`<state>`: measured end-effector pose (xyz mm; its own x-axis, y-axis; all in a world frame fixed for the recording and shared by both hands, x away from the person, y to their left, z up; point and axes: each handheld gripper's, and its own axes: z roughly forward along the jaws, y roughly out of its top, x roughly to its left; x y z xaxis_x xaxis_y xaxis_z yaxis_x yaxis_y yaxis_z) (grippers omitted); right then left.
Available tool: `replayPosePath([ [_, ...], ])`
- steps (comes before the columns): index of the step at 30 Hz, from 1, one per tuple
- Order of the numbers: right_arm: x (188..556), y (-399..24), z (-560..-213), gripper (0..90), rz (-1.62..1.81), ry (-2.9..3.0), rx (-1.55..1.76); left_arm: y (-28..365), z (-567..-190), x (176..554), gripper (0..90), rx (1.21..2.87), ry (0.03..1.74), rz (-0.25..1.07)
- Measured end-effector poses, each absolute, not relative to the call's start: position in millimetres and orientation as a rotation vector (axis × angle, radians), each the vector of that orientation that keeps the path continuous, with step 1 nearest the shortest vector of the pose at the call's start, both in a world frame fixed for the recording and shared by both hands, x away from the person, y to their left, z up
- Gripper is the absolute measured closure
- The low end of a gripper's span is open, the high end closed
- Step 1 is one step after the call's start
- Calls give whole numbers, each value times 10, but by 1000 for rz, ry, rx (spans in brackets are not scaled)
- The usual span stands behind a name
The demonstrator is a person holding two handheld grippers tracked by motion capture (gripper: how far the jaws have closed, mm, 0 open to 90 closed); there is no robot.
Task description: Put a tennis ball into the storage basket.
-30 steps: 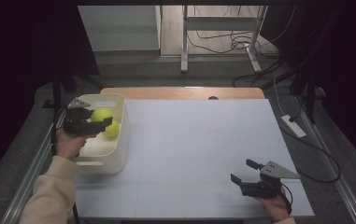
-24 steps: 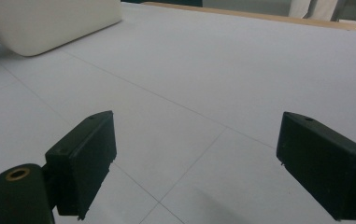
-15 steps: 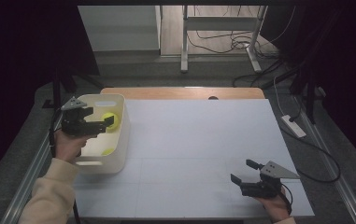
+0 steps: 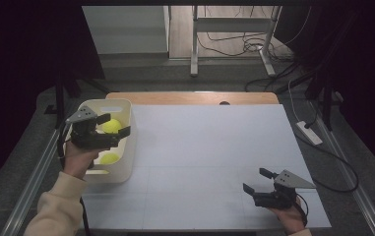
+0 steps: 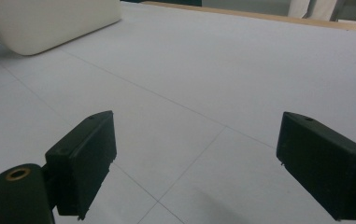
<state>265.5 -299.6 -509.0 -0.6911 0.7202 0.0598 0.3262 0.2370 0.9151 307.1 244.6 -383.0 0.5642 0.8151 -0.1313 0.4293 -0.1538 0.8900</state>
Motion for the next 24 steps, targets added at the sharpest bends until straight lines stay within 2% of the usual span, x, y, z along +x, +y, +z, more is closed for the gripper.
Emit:
replayPosePath([
  [24,2649,-2997,-5089,121,1440,2139,956,1984,-3984,2854,101,1837,873,379],
])
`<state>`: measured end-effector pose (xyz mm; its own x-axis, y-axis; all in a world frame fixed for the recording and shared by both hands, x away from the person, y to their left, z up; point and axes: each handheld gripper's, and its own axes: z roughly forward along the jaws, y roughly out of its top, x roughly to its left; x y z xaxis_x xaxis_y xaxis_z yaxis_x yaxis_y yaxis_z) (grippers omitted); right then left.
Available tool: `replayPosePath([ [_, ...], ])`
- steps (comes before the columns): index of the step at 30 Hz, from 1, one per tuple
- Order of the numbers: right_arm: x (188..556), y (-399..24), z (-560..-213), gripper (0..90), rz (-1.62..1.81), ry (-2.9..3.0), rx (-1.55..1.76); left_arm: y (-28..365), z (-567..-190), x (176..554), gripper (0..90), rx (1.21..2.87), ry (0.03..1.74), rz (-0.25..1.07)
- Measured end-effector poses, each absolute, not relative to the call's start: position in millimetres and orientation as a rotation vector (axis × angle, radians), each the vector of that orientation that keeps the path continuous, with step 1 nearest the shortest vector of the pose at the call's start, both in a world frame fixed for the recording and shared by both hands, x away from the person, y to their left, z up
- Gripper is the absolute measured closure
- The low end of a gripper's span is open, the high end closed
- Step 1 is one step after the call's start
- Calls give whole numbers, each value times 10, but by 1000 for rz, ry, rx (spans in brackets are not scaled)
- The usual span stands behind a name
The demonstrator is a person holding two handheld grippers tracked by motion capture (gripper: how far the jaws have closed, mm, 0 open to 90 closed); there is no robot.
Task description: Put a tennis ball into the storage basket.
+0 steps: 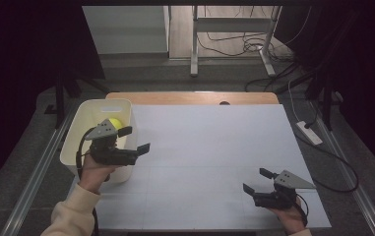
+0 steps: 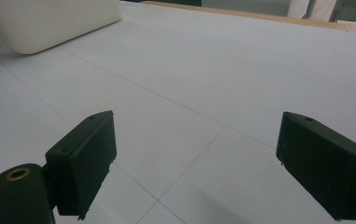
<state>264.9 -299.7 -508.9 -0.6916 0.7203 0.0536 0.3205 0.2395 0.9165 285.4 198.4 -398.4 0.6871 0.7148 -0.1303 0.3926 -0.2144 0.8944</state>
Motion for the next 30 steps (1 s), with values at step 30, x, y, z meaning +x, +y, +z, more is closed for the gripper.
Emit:
replayPosePath([
  [30,2648,-2989,-5093,121,1441,2143,954,1369,-4412,2632,96,1932,703,254],
])
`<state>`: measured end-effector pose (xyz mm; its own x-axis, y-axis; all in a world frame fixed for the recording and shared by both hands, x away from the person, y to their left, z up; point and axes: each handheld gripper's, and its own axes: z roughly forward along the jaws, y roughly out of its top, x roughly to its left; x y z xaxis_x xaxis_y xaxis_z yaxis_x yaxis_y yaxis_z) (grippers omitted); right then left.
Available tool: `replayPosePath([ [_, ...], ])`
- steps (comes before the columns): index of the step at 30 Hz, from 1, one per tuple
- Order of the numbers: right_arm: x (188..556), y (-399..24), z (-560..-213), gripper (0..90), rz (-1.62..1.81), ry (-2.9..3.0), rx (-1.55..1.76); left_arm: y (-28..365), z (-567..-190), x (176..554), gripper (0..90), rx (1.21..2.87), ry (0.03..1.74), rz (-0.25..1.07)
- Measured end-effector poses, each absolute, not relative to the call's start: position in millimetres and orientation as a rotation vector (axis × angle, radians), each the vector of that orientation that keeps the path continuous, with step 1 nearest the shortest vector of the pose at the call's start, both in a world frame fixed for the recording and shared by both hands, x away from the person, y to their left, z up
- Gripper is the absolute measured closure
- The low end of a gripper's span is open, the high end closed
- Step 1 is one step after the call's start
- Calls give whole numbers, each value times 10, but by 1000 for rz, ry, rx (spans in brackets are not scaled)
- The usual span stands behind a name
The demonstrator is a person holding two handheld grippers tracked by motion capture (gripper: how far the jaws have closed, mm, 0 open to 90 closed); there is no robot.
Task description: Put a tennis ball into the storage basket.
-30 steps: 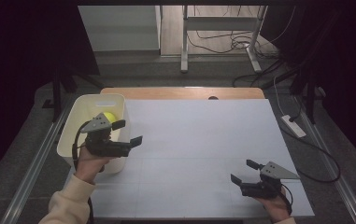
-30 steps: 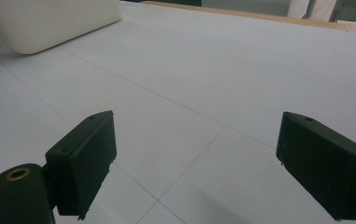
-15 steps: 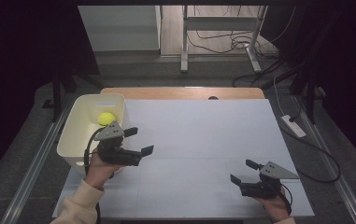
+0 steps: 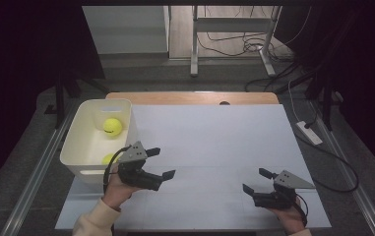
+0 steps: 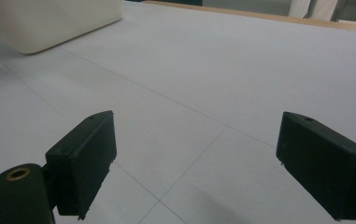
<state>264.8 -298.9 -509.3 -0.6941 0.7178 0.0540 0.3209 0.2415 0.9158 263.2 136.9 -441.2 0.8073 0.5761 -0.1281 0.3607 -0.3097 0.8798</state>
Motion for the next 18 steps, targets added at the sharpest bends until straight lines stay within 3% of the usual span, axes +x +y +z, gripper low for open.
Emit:
replayPosePath([
  [18,2645,-2979,-5099,121,1435,2146,952,1432,-4994,2519,88,1993,741,228],
])
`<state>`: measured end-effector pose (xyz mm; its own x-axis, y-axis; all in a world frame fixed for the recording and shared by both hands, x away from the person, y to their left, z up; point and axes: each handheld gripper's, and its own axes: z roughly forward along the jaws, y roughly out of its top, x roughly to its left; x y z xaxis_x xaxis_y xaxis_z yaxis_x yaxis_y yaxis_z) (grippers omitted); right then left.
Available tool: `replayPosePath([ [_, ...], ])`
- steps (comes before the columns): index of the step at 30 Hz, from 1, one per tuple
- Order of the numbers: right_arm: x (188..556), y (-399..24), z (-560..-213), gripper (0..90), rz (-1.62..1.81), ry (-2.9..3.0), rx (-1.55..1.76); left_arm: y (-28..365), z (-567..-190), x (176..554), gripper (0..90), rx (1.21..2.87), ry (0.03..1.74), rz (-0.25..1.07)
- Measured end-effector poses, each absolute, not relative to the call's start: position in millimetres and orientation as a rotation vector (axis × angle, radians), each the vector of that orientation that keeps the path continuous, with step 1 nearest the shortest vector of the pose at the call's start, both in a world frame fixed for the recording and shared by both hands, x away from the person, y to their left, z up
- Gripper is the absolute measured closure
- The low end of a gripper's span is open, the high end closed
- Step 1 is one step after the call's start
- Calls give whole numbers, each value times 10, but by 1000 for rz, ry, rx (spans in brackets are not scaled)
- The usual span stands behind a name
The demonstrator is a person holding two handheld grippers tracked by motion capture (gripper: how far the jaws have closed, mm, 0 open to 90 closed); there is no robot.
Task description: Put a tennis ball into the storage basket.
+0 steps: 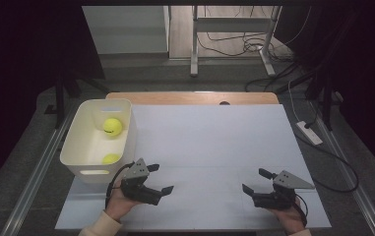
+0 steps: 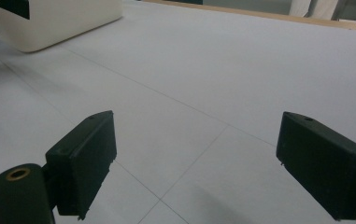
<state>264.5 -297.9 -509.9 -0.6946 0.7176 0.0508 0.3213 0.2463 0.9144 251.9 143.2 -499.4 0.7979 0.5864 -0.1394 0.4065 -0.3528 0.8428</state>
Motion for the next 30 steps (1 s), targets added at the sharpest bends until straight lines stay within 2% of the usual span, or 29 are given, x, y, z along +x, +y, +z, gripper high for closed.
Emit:
replayPosePath([
  [10,2641,-2974,-5100,121,1432,2150,948,1574,-5163,2410,87,1976,764,236],
  [30,2620,-2949,-5121,122,1433,2175,937,1755,-5264,2364,86,1947,813,249],
])
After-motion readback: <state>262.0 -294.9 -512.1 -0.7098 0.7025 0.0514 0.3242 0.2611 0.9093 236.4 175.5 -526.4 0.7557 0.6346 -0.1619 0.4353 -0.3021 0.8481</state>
